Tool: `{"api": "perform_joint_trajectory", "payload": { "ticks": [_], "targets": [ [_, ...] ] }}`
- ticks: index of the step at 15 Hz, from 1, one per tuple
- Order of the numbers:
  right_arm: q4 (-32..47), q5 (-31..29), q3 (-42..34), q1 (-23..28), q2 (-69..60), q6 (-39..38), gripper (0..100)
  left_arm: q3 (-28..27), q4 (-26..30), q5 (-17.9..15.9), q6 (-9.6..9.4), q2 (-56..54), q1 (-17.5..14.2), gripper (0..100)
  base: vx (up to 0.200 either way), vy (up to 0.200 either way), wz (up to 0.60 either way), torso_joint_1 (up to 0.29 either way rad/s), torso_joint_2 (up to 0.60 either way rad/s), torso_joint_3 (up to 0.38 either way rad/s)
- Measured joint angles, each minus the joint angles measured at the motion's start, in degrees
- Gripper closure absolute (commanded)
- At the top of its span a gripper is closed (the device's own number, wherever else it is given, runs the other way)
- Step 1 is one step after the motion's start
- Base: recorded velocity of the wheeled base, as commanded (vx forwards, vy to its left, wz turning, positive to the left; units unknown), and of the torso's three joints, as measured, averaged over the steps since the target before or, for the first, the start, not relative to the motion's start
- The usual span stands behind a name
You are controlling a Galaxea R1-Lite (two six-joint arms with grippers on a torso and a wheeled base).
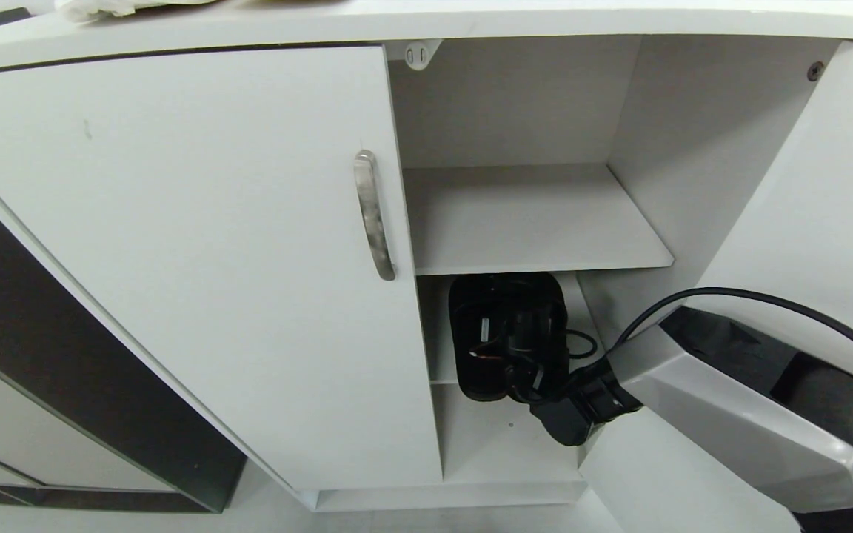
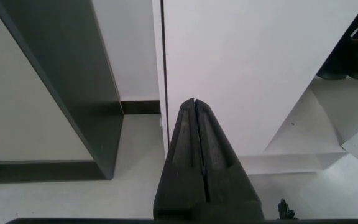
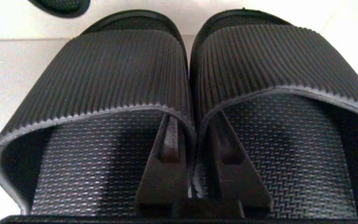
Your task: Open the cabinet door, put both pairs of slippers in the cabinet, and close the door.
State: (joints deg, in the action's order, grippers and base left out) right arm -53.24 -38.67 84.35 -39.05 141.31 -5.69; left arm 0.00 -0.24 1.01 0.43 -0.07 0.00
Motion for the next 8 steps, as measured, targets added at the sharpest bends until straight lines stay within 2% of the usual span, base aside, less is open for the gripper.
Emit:
{"api": "perform_joint_trajectory", "payload": {
  "ticks": [8],
  "targets": [
    [0.4,0.1,4.0,1.3,3.5,0.0,100,0.0,0.0,0.0,0.00,0.0,0.0,100,0.000,0.000,0.00,0.000,0.00,0.000]
  ]
}}
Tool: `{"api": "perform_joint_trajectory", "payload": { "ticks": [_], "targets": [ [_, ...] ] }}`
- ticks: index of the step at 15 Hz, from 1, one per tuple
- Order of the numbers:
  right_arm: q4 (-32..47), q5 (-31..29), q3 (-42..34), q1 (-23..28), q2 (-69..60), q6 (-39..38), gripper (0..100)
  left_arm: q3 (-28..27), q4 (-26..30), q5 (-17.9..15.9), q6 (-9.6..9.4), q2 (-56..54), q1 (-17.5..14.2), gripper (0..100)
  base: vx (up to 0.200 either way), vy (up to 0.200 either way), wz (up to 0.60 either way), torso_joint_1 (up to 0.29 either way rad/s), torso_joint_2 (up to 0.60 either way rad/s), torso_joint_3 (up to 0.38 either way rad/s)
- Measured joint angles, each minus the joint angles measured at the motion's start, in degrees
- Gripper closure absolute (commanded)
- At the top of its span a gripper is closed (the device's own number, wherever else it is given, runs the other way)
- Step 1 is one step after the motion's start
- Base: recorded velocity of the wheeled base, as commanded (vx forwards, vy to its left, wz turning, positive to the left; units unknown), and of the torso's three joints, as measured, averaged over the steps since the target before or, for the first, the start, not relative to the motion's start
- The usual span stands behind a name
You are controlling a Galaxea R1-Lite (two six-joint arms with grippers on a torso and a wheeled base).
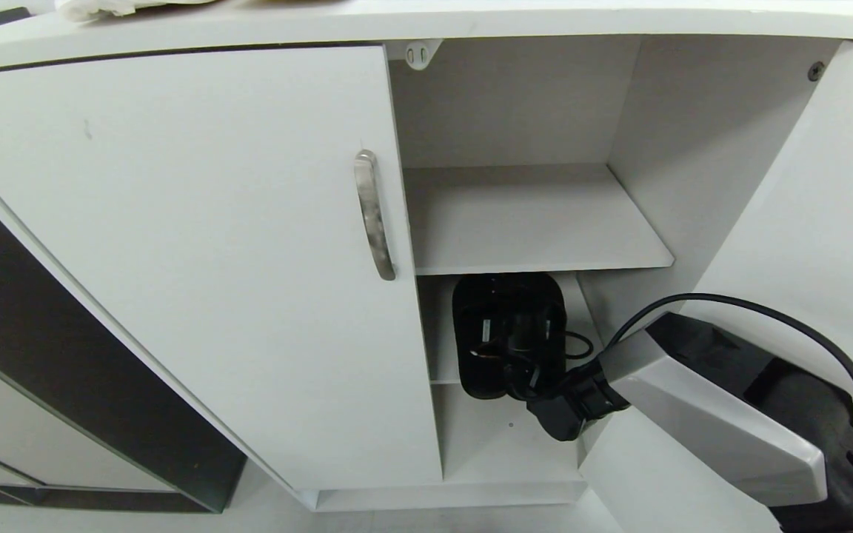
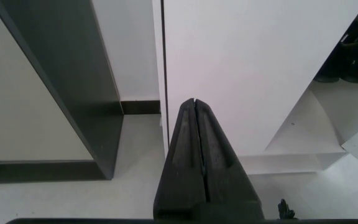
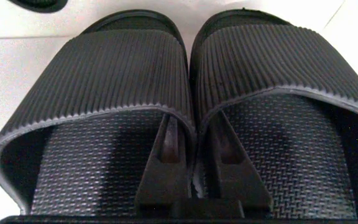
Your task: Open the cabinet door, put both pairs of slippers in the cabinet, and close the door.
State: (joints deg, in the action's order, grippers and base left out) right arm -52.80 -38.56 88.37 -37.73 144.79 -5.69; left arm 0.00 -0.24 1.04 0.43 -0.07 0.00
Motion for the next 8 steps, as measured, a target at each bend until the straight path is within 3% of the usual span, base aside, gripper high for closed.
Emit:
{"api": "perform_joint_trajectory", "payload": {
  "ticks": [1,8],
  "targets": [
    [0.0,0.0,0.2,0.1,0.2,0.0,0,0.0,0.0,0.0,0.00,0.0,0.0,100,0.000,0.000,0.00,0.000,0.00,0.000],
    [-0.5,-0.1,-2.4,-0.1,0.0,-0.4,0,0.0,0.0,0.0,0.00,0.0,0.0,100,0.000,0.000,0.00,0.000,0.00,0.000]
  ]
}}
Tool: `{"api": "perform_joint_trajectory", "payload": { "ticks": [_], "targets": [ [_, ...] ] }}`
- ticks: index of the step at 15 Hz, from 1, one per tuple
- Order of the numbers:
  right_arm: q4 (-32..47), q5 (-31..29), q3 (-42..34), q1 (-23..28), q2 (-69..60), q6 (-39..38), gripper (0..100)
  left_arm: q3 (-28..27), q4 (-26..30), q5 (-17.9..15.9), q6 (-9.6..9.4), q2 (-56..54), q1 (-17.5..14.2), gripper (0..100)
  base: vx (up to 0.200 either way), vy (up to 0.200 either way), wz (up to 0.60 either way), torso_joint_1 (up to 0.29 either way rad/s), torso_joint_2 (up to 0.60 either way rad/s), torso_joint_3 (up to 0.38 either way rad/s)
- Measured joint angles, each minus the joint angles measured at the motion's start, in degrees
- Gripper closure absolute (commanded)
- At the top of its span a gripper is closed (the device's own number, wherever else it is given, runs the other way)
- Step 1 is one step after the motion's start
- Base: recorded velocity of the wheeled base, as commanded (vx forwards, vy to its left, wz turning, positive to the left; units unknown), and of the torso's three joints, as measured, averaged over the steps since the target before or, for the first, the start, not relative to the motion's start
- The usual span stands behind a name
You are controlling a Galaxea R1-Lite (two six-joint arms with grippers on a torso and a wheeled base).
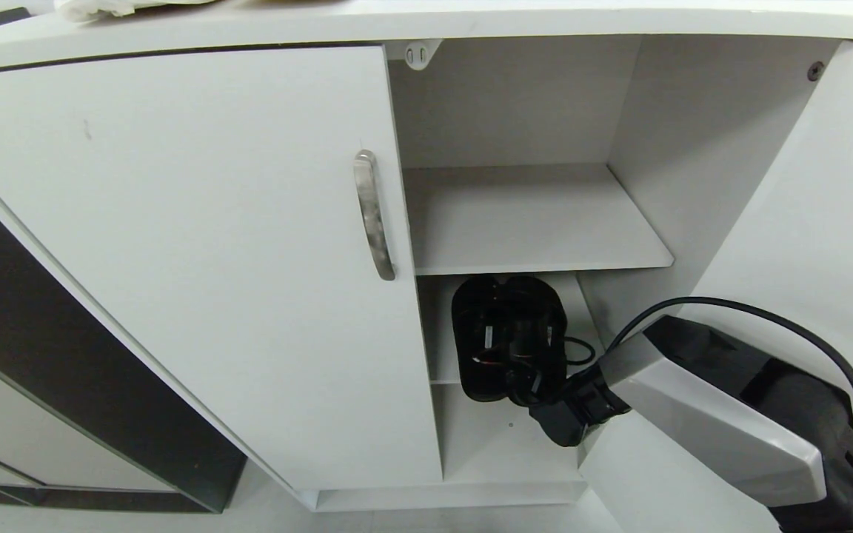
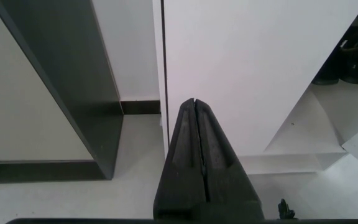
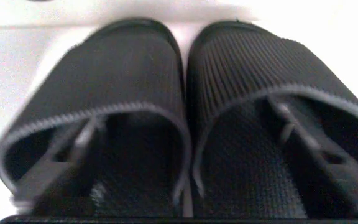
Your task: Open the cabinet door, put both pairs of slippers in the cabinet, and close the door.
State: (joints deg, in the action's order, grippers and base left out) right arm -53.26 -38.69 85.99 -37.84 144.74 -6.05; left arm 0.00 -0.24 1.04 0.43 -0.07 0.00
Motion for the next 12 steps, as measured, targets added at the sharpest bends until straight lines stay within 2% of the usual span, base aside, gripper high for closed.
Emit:
{"api": "perform_joint_trajectory", "payload": {
  "ticks": [5,8,12],
  "targets": [
    [-7.3,0.0,-10.2,-1.0,-4.3,0.0,0,0.0,0.0,0.0,0.06,0.0,0.0,100,0.000,0.000,0.00,0.000,0.00,0.000],
    [-14.1,-0.2,-19.8,-2.8,-7.9,0.2,0,0.0,0.0,0.0,0.01,0.0,0.0,100,0.000,0.000,0.00,0.000,0.00,0.000],
    [-23.7,0.1,-38.9,-7.3,-15.0,0.9,0,0.0,0.0,-0.1,-0.16,0.0,0.0,100,-0.200,0.000,0.00,0.000,0.00,0.007]
  ]
}}
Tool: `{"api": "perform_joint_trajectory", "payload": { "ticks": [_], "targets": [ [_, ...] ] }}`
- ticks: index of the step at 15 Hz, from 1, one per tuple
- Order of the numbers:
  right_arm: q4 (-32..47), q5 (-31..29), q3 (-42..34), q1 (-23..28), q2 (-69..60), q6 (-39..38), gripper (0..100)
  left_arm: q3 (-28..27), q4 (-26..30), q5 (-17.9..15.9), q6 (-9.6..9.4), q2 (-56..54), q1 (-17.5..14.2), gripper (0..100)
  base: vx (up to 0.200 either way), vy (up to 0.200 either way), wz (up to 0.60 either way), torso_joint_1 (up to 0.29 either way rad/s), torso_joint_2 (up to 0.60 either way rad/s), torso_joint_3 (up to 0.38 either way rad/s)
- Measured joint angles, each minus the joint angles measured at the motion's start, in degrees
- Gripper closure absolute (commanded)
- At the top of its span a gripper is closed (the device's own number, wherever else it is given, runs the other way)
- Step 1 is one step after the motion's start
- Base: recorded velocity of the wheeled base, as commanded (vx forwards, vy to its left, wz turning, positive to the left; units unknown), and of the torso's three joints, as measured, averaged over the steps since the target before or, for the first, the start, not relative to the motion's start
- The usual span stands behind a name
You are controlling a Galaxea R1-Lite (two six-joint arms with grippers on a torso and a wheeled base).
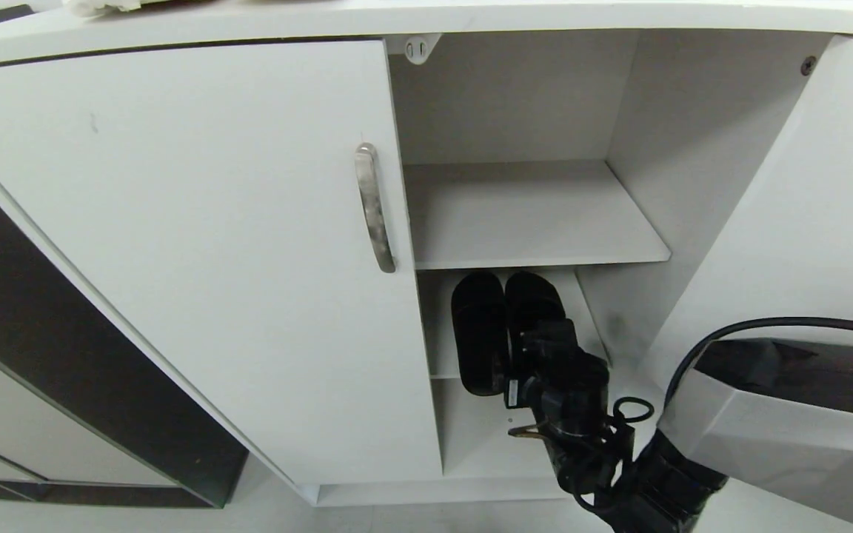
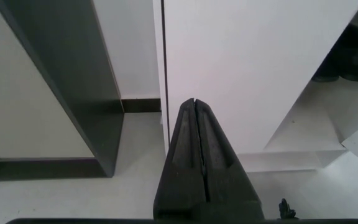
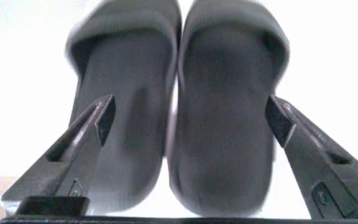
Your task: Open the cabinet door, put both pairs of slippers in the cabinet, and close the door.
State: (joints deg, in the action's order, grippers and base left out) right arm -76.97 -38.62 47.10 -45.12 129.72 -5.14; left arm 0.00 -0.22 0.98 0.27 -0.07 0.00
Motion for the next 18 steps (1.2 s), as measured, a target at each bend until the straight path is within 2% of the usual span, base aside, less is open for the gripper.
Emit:
{"api": "perform_joint_trajectory", "payload": {
  "ticks": [2,5,13,18],
  "targets": [
    [-2.8,0.1,-6.1,-3.1,-4.4,0.7,0,0.0,0.0,0.0,-0.02,0.0,0.0,100,-0.200,0.000,0.00,-0.002,0.00,0.005],
    [-3.0,0.4,-8.1,-4.3,-7.5,0.9,0,0.0,0.0,0.0,-0.02,0.0,0.0,100,-0.200,0.000,0.00,0.002,0.01,0.002],
    [-3.2,0.5,-10.7,-4.4,-10.8,0.9,0,0.0,0.0,0.0,-0.13,0.0,0.0,100,0.000,0.000,0.00,0.000,0.00,0.000],
    [-3.1,0.5,-11.0,-4.3,-11.3,0.9,0,0.0,0.0,-0.1,-0.13,0.0,0.0,100,0.000,0.000,0.00,0.003,0.00,0.161]
  ]
}}
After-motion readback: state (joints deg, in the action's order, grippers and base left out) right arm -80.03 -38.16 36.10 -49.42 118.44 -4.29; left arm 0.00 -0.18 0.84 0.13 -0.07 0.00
